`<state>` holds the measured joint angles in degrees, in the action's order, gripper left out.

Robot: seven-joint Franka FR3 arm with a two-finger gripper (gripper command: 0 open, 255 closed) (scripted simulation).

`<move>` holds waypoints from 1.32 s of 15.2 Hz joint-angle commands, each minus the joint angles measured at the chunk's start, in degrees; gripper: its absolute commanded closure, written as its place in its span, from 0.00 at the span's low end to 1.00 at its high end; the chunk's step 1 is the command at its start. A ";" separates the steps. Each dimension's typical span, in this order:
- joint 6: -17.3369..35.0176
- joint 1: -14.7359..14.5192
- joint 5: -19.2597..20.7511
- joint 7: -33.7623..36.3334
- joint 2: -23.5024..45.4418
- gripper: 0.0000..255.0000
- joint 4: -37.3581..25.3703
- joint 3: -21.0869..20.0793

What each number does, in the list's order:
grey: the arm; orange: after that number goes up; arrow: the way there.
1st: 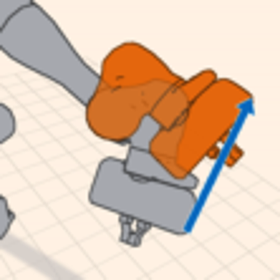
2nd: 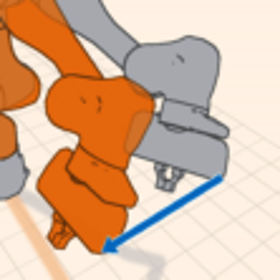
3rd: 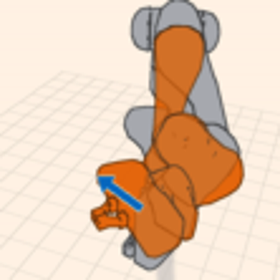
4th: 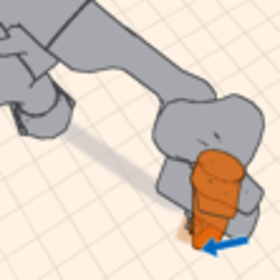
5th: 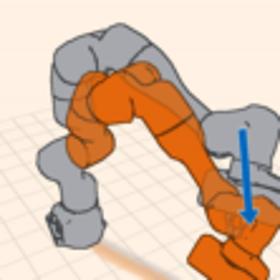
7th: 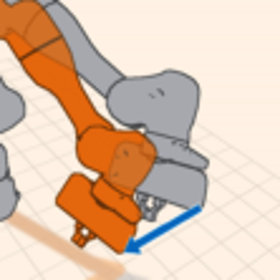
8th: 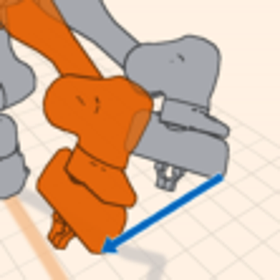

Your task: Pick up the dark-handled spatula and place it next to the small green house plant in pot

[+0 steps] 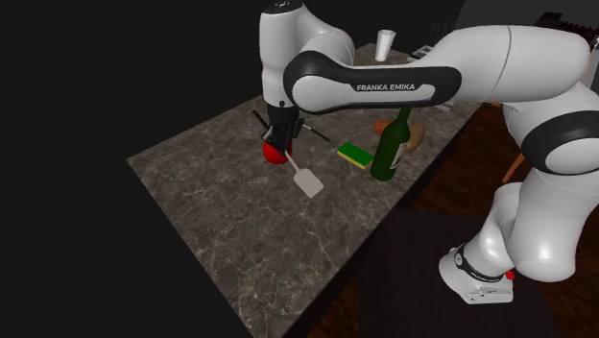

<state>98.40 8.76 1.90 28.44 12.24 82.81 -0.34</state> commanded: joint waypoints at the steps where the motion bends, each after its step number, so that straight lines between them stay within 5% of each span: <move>1: 1.13 1.51 -0.34 -2.45 -2.52 1.00 3.57 0.89; 10: 3.44 7.73 -1.22 -13.58 -9.27 1.00 12.39 5.71; 20: 4.07 14.43 -2.00 -26.83 -11.36 1.00 14.99 12.11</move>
<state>102.43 22.49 0.02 3.11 0.88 97.77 11.09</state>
